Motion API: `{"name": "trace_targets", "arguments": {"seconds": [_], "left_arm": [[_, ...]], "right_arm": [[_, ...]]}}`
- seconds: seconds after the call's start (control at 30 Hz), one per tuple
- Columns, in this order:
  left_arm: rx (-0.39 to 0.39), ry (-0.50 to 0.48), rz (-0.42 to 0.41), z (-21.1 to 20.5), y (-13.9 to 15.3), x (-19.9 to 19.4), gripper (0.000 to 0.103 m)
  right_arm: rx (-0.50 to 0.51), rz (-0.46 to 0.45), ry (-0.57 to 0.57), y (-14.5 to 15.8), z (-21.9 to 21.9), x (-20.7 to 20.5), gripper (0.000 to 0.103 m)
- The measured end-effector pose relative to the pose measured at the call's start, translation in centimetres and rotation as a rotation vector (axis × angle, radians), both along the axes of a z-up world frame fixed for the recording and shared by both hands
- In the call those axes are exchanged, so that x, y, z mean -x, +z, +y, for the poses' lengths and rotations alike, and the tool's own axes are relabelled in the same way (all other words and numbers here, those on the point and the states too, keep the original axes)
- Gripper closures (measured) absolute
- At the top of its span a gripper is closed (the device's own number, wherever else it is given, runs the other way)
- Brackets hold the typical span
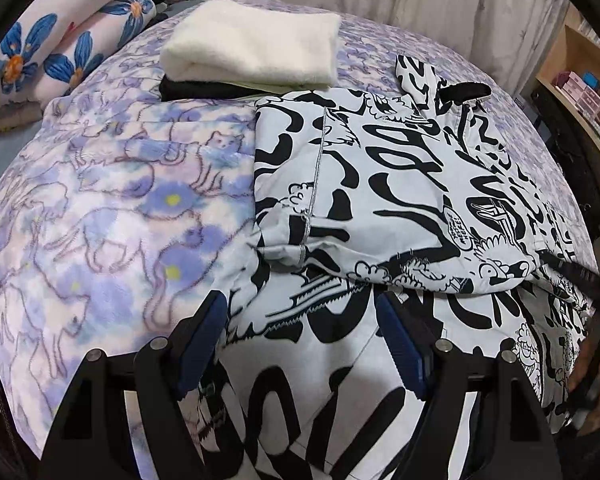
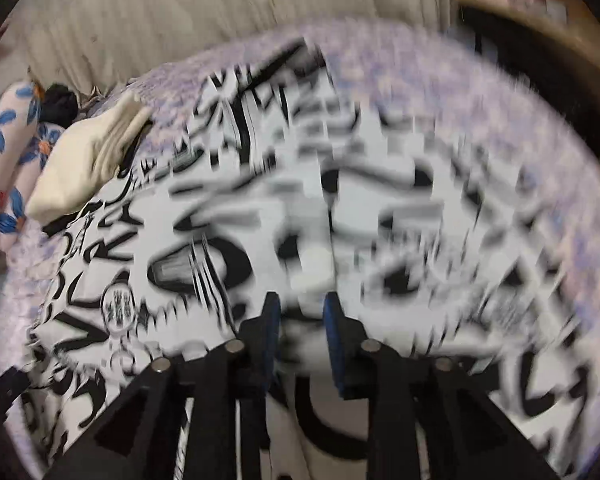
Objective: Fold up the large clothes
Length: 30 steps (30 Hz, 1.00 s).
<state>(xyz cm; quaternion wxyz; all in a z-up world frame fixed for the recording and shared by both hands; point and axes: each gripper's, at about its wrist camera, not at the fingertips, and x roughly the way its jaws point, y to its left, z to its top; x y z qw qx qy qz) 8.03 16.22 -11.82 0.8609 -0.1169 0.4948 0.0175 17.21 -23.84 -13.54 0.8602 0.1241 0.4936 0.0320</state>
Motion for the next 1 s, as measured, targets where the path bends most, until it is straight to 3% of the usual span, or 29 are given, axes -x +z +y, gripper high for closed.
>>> {"name": "trace_targets", "arguments": {"seconds": [0.07, 0.23, 0.33, 0.6, 0.67, 0.77, 0.8, 0.83, 0.87, 0.93, 1.0], "left_arm": [[0.003, -0.009, 0.007, 0.5, 0.0, -0.9, 0.027], [0.011, -0.019, 0.025, 2.4, -0.3, -5.0, 0.027], [0.046, -0.019, 0.06, 3.5, -1.7, -8.7, 0.027], [0.131, 0.025, 0.164, 5.4, -6.3, -15.9, 0.025], [0.154, 0.03, 0.167, 5.7, -6.7, -17.0, 0.02], [0.145, 0.043, 0.172, 5.4, -6.8, -18.2, 0.022], [0.131, 0.043, 0.164, 5.2, -6.6, -18.6, 0.027], [0.126, 0.032, 0.143, 4.9, -6.2, -18.8, 0.059], [0.111, 0.025, 0.135, 4.6, -5.9, -19.1, 0.091], [0.052, 0.058, 0.123, 4.2, -5.3, -19.5, 0.096], [-0.02, 0.081, 0.05, 3.6, -4.4, -19.2, 0.097]], "right_arm": [[-0.051, -0.004, -0.007, -0.3, -0.7, 0.7, 0.058], [-0.183, -0.009, 0.015, 0.2, -2.2, -0.4, 0.053], [-0.2, -0.014, 0.029, 0.5, -2.1, -2.6, 0.046], [-0.209, 0.055, 0.053, -2.5, -2.0, -8.2, 0.045], [-0.201, 0.041, 0.072, -2.8, -1.5, -8.8, 0.045], [-0.169, 0.017, 0.121, -2.4, -0.3, -9.2, 0.046], [-0.134, 0.004, 0.142, -2.2, 0.2, -9.3, 0.049], [-0.119, -0.007, 0.169, -2.0, 0.7, -9.5, 0.074], [-0.092, -0.024, 0.183, -1.6, 1.2, -9.6, 0.077], [-0.051, -0.087, 0.19, -0.3, 1.7, -9.6, 0.077], [-0.05, -0.166, 0.186, 1.3, 1.8, -9.7, 0.077]]}}
